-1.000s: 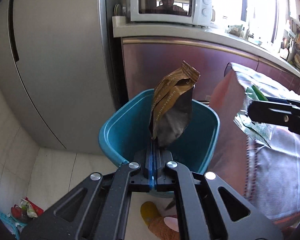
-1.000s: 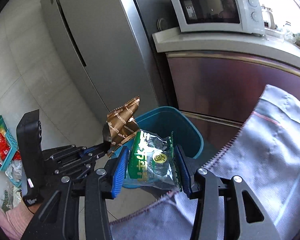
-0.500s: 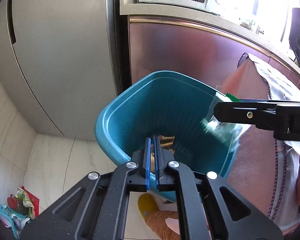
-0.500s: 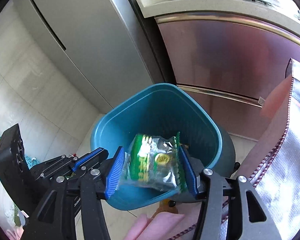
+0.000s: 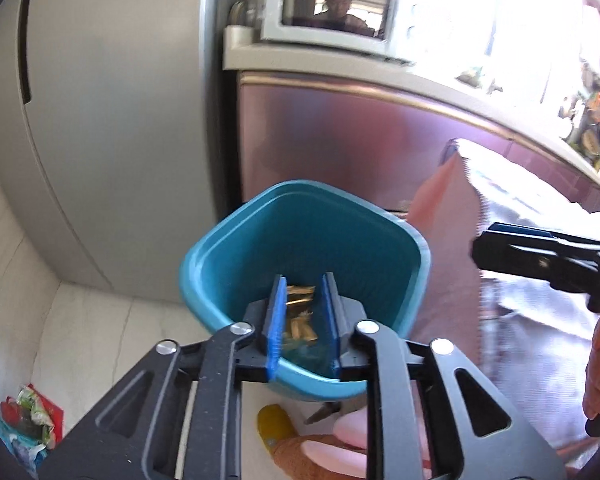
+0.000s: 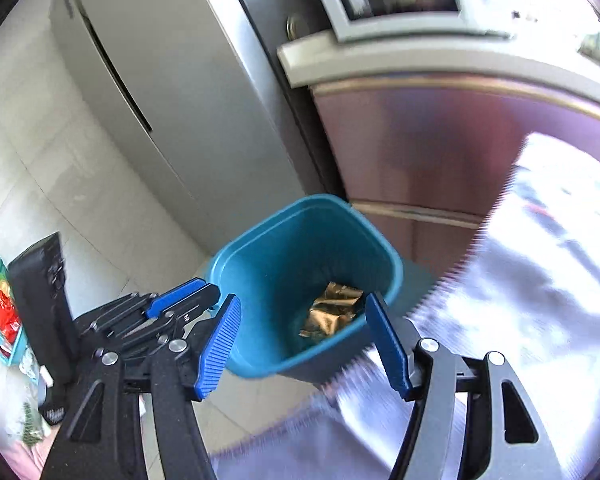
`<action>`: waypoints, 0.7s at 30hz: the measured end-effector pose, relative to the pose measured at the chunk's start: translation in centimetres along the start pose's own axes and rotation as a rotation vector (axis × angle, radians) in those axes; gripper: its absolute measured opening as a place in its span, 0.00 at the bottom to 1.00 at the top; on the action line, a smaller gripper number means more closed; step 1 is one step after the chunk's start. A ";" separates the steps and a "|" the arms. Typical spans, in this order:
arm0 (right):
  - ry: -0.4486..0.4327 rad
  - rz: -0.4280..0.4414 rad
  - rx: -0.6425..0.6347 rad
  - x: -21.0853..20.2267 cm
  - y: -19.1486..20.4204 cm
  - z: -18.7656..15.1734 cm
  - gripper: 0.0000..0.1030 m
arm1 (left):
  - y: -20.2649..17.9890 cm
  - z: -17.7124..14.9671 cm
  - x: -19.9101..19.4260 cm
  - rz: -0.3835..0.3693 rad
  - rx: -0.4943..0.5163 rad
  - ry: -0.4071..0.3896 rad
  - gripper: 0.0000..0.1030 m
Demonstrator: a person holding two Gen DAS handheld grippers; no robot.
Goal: Collect trash
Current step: 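Grasp the white foam net with the left tool while the right tool grasps a paper cup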
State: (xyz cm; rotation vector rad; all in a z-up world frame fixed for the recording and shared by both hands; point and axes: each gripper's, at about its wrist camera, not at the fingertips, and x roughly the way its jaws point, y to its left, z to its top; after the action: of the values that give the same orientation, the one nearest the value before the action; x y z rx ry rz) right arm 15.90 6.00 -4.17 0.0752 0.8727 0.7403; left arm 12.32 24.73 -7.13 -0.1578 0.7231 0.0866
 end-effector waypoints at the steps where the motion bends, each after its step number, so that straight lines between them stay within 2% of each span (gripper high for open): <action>1: -0.025 -0.008 -0.006 -1.5 -0.2 -0.5 0.61 | -0.6 0.1 -0.5 -0.023 0.006 -0.012 0.24; 5: -0.118 -0.065 -0.002 -7.1 -1.8 -2.7 0.61 | -3.9 0.2 -2.3 -0.123 0.055 -0.047 0.30; 12: -0.238 -0.248 0.067 -15.9 -5.5 -6.9 0.61 | -12.2 0.1 -3.5 -0.278 0.198 -0.064 0.34; 21: -0.333 -0.453 0.169 -23.8 -11.0 -12.1 0.61 | -22.3 -1.1 -3.6 -0.371 0.357 -0.044 0.34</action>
State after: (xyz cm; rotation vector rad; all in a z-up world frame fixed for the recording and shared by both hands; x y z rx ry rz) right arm 3.54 -19.72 -0.03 0.1412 0.5999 0.2186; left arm 11.93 2.48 -3.00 0.0533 0.6439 -0.3909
